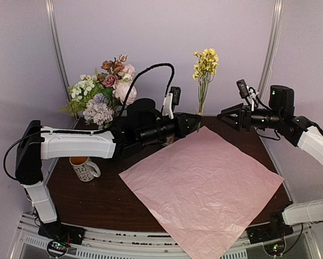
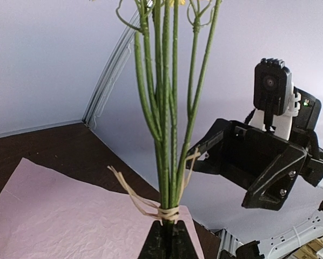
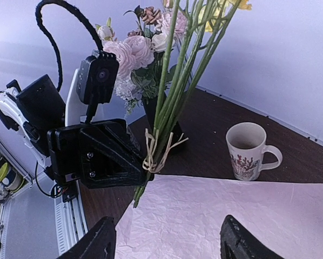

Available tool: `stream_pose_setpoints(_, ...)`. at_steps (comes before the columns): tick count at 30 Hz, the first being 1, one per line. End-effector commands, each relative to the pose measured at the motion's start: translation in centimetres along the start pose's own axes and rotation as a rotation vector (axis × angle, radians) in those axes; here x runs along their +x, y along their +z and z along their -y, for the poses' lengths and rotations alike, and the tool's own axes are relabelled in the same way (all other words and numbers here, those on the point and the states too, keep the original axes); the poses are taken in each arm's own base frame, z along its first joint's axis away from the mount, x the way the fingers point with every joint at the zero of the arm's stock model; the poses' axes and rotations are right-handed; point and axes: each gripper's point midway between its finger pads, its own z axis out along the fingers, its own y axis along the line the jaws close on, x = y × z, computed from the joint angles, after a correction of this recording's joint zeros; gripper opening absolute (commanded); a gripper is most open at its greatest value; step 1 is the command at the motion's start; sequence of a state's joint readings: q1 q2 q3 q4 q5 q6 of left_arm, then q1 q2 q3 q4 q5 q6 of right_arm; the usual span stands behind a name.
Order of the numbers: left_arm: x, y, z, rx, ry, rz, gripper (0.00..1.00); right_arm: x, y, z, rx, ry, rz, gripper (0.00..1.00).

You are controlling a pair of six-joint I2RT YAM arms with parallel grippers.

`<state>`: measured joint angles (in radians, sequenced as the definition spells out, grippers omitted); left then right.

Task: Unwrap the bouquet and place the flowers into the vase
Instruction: Pass from the left arm to the right

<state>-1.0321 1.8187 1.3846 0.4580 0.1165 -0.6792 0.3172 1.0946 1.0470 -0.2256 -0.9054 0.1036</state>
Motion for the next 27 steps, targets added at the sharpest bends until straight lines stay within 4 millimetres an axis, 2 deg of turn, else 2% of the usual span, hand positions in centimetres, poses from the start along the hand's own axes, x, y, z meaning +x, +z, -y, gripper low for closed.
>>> stream_pose_setpoints(1, -5.6, -1.6, 4.0, 0.151, -0.028, 0.202, 0.00, -2.4, 1.5, -2.1, -0.065, -0.016, 0.049, 0.65)
stream_pose_setpoints(9, -5.6, -1.5, 5.5, 0.258, -0.061, 0.217, 0.00, -1.6, 3.8, -3.5, -0.115, -0.027, -0.001, 0.60)
stream_pose_setpoints(21, -4.6, -1.0, 5.5, 0.290, -0.077, 0.191, 0.00, -2.2, 4.4, -5.9, -0.245, -0.020, 0.001, 0.39)
stream_pose_setpoints(22, -4.6, -1.0, 5.6, 0.293, -0.077, 0.192, 0.00, -2.3, 4.4, -5.9, -0.251, -0.018, 0.002, 0.36)
stream_pose_setpoints(27, -4.5, -1.0, 5.8, 0.302, -0.074, 0.189, 0.00, -1.9, 4.9, -5.6, -0.251, -0.004, -0.009, 0.04)
